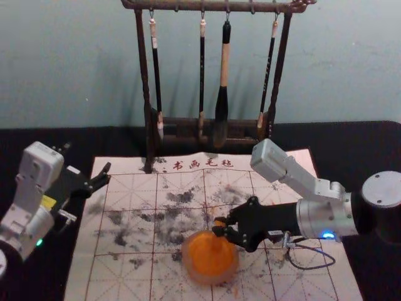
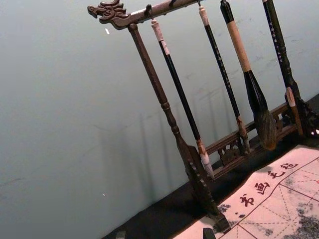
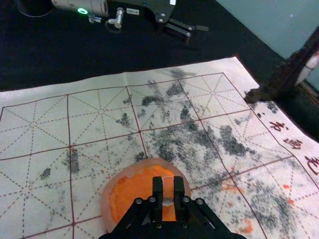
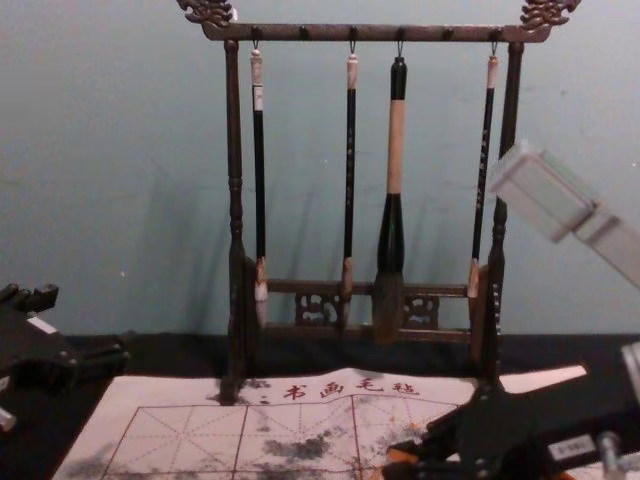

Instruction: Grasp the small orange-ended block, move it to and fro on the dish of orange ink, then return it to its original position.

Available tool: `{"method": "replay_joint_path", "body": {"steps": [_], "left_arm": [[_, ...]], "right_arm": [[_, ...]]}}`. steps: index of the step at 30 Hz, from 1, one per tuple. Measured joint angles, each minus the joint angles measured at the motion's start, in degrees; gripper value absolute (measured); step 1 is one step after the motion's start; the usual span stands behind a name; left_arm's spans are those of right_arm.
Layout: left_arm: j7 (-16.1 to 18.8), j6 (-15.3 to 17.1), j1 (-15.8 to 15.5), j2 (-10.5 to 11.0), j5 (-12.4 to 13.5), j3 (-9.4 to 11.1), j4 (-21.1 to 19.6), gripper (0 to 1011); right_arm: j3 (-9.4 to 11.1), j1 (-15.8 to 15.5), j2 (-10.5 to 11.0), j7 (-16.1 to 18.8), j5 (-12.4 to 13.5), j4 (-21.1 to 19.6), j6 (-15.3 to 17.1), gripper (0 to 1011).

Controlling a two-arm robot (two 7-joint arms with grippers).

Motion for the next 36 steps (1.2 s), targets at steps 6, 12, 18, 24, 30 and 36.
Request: {"method": "replay_joint_path", "body": {"steps": [6, 12, 18, 24, 30, 36], "left_arm": [[0.0, 0.0, 0.0, 0.0, 0.0, 0.0, 0.0, 1001], [0.0, 0.0, 0.0, 0.0, 0.0, 0.0, 0.0, 1001], [0.0, 0.0, 0.0, 0.0, 0.0, 0.0, 0.0, 1001], [0.0, 0.0, 0.0, 0.0, 0.0, 0.0, 0.0, 1001], [0.0, 0.0, 0.0, 0.0, 0.0, 0.0, 0.0, 1001], [0.0, 0.0, 0.0, 0.0, 0.0, 0.0, 0.0, 1001]], "right_arm": [[0.9, -1.12, 1.47, 0.05, 1.12, -1.76, 0.12, 85], [1.28, -2.31, 2.85, 0.35, 2.07, -3.64, 0.07, 85], [1.11, -2.96, 3.55, 0.77, 2.41, -4.52, -0.1, 85], [0.6, -3.3, 3.98, 1.29, 2.52, -5.21, -0.34, 86], [-0.12, -3.44, 4.2, 1.92, 2.43, -5.76, -0.69, 85], [-0.75, -3.18, 3.76, 2.09, 2.26, -5.67, -0.85, 86]]}}
